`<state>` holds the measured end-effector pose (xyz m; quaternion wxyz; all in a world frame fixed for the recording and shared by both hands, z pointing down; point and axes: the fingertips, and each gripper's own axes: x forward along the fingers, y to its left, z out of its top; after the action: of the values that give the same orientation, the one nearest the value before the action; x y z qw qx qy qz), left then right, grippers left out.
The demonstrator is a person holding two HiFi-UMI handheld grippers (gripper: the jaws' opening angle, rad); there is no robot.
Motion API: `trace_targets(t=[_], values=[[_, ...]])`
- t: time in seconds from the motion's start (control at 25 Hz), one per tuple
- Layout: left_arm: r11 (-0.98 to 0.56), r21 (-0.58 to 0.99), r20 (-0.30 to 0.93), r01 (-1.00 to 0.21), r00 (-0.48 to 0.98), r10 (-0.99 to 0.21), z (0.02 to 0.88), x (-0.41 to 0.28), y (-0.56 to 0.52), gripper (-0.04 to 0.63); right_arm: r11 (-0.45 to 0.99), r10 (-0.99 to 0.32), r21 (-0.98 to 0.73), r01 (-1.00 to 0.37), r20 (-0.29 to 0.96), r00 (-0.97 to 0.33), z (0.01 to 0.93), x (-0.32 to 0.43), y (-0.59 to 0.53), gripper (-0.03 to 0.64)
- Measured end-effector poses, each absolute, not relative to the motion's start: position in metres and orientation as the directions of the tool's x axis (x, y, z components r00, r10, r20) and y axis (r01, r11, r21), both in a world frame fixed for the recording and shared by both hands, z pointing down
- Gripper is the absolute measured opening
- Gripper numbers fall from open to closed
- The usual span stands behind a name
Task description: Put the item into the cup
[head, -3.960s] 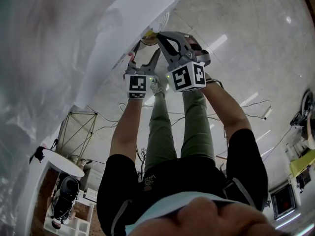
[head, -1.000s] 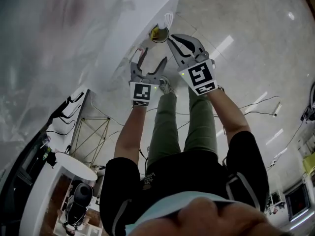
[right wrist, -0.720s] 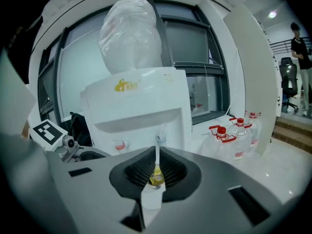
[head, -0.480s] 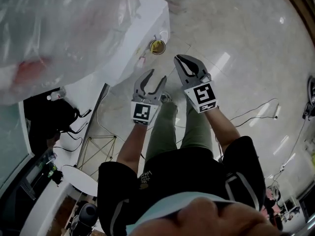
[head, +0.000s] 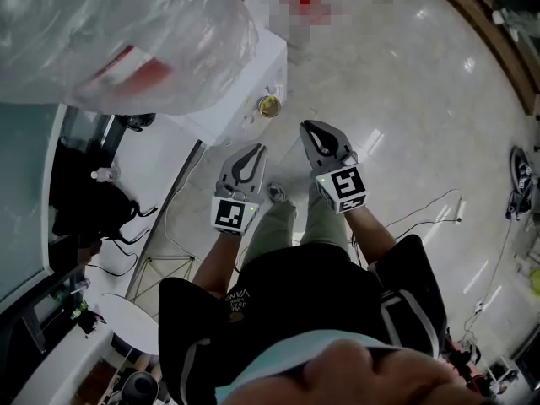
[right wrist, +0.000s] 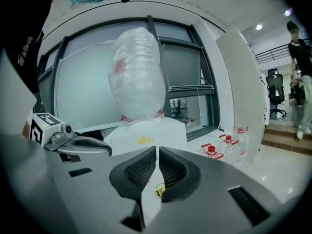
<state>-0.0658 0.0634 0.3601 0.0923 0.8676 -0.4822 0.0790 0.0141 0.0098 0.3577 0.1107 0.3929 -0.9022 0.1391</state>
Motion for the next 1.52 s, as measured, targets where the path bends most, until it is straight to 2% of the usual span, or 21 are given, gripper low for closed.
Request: trace_targets(t=[0.28,0.48,0.72,1.04,1.2,1.52], values=[[-0.530,0.051,0.177,-0.846,0.530,-0.829,0.304,-0.076,0.075,0.027,0.643,-0.710,-0.141,-0.753,0.259,-0.655,0.306,0.018,0.027,0.046],[-0.526,0.027,0.230,-0.850,0.517,-0.824,0.277,-0.083,0.090,0.023,0.645,-0.713,-0.138,-0.752,0.246,-0.657,0.279,0.023,0.047,0.046],[-0.524,0.013,0.161,-0.852,0.519,-0.840,0.240,-0.090,0.106,0.020,0.650,-0.714,-0.131,-0.748,0.232,-0.661,0.250,0.023,0.070,0.046],[-0.489,0.019,0.088,-0.872,0.489,-0.868,0.209,-0.103,0.128,0.020,0.672,-0.709,-0.109,-0.732,0.189,-0.679,0.210,0.021,0.091,0.046],[-0.472,0.021,0.110,-0.882,0.471,-0.875,0.202,-0.110,0.139,0.020,0.672,-0.710,-0.109,-0.732,0.184,-0.679,0.201,0.022,0.098,0.046],[-0.439,0.009,0.075,-0.898,0.439,-0.895,0.185,-0.126,0.137,0.020,0.657,-0.726,-0.109,-0.746,0.172,-0.665,0.190,0.027,0.091,0.044]])
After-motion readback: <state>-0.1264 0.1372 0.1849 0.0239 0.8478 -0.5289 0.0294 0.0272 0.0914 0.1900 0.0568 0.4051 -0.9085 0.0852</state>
